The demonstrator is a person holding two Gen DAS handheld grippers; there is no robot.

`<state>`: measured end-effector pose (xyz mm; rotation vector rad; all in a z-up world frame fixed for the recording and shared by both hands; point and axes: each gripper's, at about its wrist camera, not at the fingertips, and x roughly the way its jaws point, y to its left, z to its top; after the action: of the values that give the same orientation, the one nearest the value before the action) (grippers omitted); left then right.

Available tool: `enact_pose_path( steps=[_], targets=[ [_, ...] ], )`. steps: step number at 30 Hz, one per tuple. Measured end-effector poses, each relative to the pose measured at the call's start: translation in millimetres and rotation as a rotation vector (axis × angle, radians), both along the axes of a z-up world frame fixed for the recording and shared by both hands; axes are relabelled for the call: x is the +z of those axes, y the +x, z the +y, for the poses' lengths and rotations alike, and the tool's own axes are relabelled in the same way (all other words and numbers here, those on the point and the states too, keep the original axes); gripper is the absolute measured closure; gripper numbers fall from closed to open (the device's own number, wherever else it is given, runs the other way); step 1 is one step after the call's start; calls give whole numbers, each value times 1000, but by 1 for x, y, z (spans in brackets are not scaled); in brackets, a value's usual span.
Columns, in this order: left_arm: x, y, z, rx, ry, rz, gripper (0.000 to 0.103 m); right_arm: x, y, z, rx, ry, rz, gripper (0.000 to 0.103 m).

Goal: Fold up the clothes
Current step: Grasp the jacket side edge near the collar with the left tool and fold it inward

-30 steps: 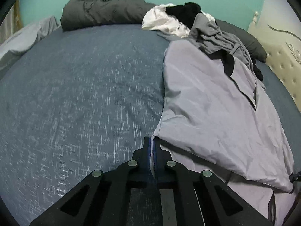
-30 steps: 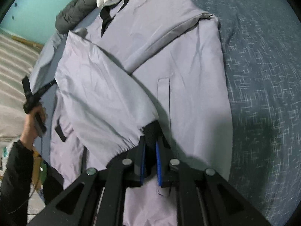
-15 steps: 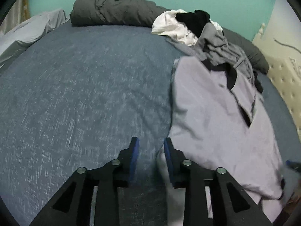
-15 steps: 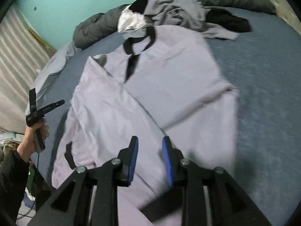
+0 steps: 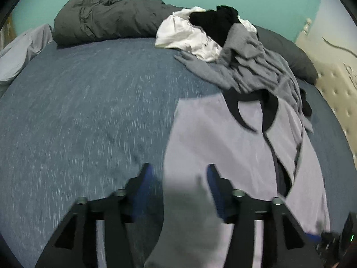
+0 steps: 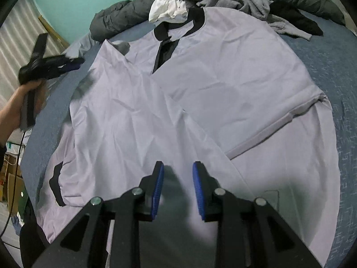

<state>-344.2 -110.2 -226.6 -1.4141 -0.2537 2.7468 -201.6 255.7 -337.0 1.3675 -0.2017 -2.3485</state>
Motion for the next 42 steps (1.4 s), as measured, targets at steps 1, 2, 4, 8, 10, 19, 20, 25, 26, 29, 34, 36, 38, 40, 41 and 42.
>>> enact_pose_path(
  steps=[1,2,4,8,10,19,20,25,26,29,34,36,38,40,41,42],
  targets=[
    [2,-10,2,7,-3,-4,42,1,0,0,1,2,9,77],
    [3,-20,5,10,-8,-13,42,1,1,1,1,3,18,77],
    [5,-42,11,15,-19,-31,42,2,2,2,-1,-2,31,77],
    [-1,-79,25,11,-68,-95,42,-1,-2,2,2,-10,24,77],
    [-8,-94,32,-5,-108,-129,42,-2,-4,2,5,-8,25,76],
    [-28,-114,15,44,-222,-189,99,-6,-7,-7,39,-9,27,76],
    [-27,-112,6,72,-203,-178,99,-6,-6,-5,42,-11,27,76],
    [-36,-108,-21,165,-156,-162,99,-8,-7,-8,61,3,23,77],
    [-37,-108,-23,176,-154,-161,99,-9,-7,-9,62,7,22,77],
    [-43,-114,-34,201,-129,-178,99,-8,-7,-7,60,3,22,77],
    [-23,-107,-40,215,-89,-85,96,-7,-7,-1,50,-12,23,77],
    [-11,-97,-45,229,-94,-50,92,-7,-7,1,46,-18,23,76],
    [1,-87,-49,238,-95,-23,81,-6,-4,3,46,-19,24,76],
    [2,-70,-50,220,-92,-35,77,-2,0,5,50,-24,34,76],
    [2,-60,-51,209,-92,-43,74,0,1,6,53,-28,42,76],
    [1,-50,-52,198,-93,-51,73,3,3,8,55,-35,51,76]
  ],
)
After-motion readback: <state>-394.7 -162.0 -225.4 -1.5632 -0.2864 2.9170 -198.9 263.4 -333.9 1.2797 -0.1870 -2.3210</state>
